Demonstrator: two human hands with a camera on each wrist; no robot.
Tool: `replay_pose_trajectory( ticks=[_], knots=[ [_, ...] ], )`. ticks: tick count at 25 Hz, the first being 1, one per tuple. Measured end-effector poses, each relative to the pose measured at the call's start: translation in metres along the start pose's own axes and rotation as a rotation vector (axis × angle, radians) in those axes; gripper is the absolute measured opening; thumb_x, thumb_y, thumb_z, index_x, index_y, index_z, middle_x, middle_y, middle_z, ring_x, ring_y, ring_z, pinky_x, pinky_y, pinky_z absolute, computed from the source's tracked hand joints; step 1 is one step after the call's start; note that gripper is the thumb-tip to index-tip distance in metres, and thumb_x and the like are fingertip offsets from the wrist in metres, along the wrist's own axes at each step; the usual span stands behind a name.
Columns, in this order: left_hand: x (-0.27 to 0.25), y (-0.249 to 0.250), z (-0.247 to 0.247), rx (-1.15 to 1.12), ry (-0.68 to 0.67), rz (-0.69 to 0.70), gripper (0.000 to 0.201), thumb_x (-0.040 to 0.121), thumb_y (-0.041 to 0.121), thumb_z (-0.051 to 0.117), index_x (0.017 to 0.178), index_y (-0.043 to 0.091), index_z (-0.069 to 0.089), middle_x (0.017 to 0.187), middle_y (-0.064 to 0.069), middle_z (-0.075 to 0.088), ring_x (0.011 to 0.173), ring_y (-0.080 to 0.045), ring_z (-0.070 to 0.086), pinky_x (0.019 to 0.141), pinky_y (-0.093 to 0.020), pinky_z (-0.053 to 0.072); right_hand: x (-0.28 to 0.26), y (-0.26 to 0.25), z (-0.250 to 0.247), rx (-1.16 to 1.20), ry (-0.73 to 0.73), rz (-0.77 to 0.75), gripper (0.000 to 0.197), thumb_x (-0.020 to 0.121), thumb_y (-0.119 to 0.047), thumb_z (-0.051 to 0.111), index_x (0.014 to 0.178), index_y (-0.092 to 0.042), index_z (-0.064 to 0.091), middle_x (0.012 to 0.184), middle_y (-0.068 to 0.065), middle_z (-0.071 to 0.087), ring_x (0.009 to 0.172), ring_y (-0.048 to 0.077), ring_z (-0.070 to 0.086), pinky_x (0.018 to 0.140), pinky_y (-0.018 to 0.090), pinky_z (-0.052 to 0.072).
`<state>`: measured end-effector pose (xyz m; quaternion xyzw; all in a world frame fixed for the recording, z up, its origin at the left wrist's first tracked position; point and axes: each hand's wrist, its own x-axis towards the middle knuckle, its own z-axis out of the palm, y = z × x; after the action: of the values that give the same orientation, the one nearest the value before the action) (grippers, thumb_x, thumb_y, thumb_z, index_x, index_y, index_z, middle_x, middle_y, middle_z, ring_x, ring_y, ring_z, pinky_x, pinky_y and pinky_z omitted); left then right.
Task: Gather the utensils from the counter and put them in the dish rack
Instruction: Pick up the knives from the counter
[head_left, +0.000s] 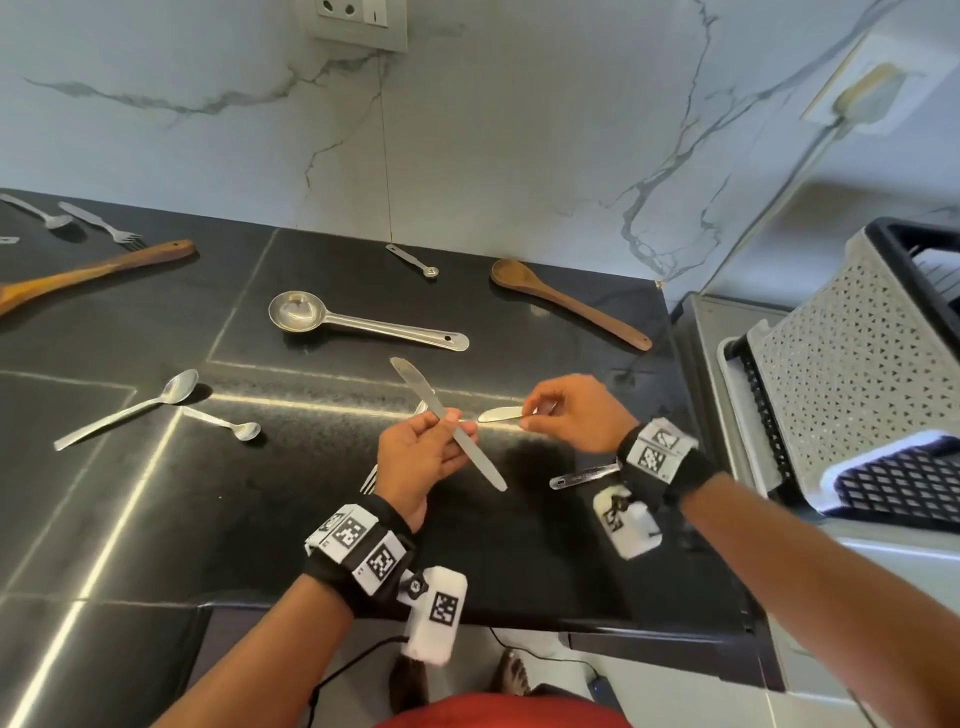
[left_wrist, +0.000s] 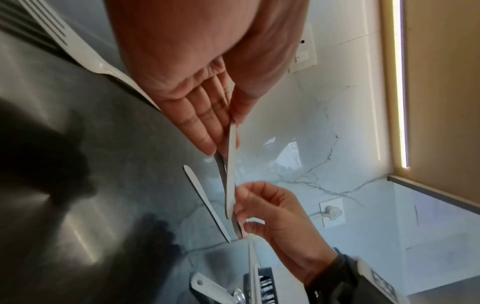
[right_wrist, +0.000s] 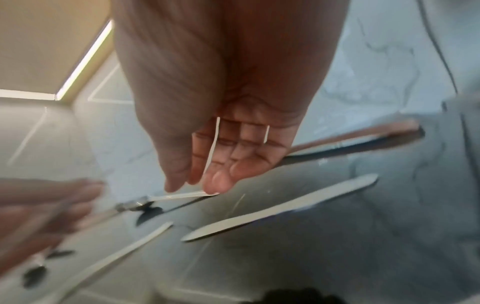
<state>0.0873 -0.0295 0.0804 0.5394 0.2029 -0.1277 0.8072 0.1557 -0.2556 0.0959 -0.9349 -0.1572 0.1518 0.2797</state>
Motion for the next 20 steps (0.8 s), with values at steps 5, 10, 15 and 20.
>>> replay_pose_trajectory(
  ticks=[5, 10, 15, 20],
  knots=[
    [-0.014, -0.003, 0.004, 0.038, 0.062, 0.048, 0.021, 0.095, 0.016, 0.061, 0.108, 0.001, 0.068, 0.096, -0.015, 0.077, 0.092, -0.024, 0.075, 0.072, -0.029, 0.061, 0.033, 0.068, -0.053, -0.622, -0.272, 0.042, 0.036, 0.079, -0.037, 0.076, 0.111, -0.025, 0.064, 0.092, -0.008, 0.056, 0.092, 0.020, 0.063, 0.078, 0.032, 0.047],
    [-0.019, -0.010, 0.009, 0.054, 0.098, 0.054, 0.022, 0.096, 0.016, 0.060, 0.111, 0.002, 0.068, 0.098, -0.017, 0.076, 0.095, -0.026, 0.074, 0.076, -0.032, 0.061, 0.053, 0.075, -0.058, -0.711, -0.418, -0.026, 0.018, 0.080, -0.022, 0.076, 0.097, -0.020, 0.072, 0.081, -0.012, 0.060, 0.077, 0.011, 0.058, 0.068, 0.021, 0.042],
    [-0.021, -0.016, 0.018, 0.064, 0.098, 0.044, 0.018, 0.096, 0.016, 0.059, 0.108, 0.008, 0.069, 0.098, -0.015, 0.077, 0.096, -0.025, 0.074, 0.083, -0.037, 0.060, 0.062, 0.068, -0.053, -0.752, -0.468, 0.019, 0.014, 0.065, -0.029, 0.078, 0.069, -0.027, 0.065, 0.073, -0.009, 0.066, 0.068, 0.014, 0.063, 0.067, 0.030, 0.054],
    [-0.023, -0.020, 0.017, 0.079, 0.093, 0.031, 0.017, 0.096, 0.016, 0.060, 0.108, 0.010, 0.069, 0.097, -0.014, 0.077, 0.097, -0.025, 0.074, 0.087, -0.040, 0.059, 0.060, 0.062, -0.049, -0.820, -0.464, -0.009, 0.022, 0.064, -0.027, 0.074, 0.055, -0.021, 0.055, 0.056, -0.006, 0.057, 0.058, 0.020, 0.061, 0.060, 0.035, 0.057]
  ],
)
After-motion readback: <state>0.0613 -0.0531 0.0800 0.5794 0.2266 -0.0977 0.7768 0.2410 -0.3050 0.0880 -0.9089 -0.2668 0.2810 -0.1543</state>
